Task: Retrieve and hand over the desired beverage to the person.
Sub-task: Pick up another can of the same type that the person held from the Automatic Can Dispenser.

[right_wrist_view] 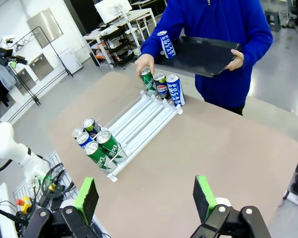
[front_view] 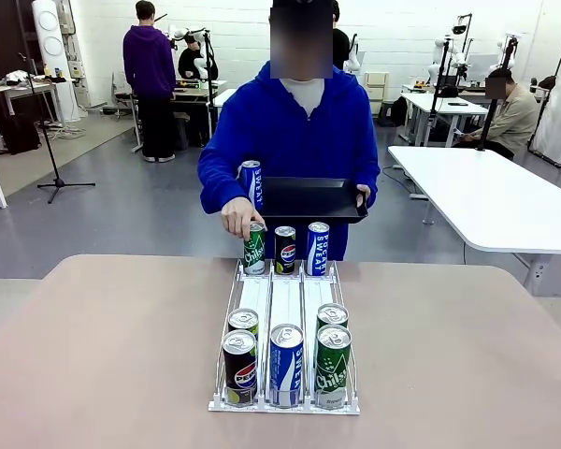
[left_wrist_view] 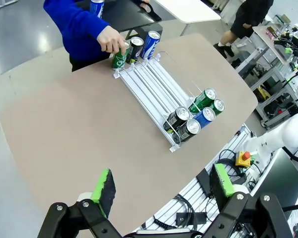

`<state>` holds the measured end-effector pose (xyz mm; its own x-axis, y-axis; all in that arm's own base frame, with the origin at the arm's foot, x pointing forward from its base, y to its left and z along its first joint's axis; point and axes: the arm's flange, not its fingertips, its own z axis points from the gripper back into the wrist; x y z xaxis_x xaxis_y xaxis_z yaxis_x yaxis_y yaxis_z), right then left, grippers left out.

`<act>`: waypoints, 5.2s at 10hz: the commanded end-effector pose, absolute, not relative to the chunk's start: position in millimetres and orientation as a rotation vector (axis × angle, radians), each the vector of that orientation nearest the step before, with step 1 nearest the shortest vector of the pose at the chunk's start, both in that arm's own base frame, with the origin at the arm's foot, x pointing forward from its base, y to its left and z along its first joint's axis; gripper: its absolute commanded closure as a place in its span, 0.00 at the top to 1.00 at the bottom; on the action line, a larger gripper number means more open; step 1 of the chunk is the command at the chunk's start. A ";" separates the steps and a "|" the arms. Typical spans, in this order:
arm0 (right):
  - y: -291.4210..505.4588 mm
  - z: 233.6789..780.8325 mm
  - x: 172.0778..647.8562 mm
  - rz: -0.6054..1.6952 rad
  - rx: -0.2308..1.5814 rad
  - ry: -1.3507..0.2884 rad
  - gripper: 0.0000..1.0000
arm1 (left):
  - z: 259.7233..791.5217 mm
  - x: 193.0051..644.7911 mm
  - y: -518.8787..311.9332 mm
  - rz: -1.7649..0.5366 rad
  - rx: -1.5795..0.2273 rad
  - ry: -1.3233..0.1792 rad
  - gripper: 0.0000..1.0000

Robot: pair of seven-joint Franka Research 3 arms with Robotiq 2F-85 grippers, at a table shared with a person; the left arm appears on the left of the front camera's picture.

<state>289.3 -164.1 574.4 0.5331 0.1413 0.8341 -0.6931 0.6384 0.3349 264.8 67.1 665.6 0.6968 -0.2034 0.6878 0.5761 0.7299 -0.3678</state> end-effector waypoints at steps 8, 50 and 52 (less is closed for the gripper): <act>-164.1 575.1 292.6 0.568 0.744 -0.907 1.00 | 665.0 265.7 67.2 -0.465 -0.606 -0.675 1.00; 225.8 577.4 433.1 0.048 0.239 -0.258 1.00 | 665.0 265.7 67.2 -0.465 -0.606 -0.675 1.00; 227.4 577.6 435.9 0.046 0.260 -0.256 1.00 | 665.0 265.7 67.2 -0.465 -0.606 -0.675 1.00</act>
<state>435.2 227.5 578.7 0.9662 0.0134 0.2574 -0.0800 0.9649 0.2500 265.3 67.0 665.7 0.6988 -0.2031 0.6859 0.5724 0.7338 -0.3658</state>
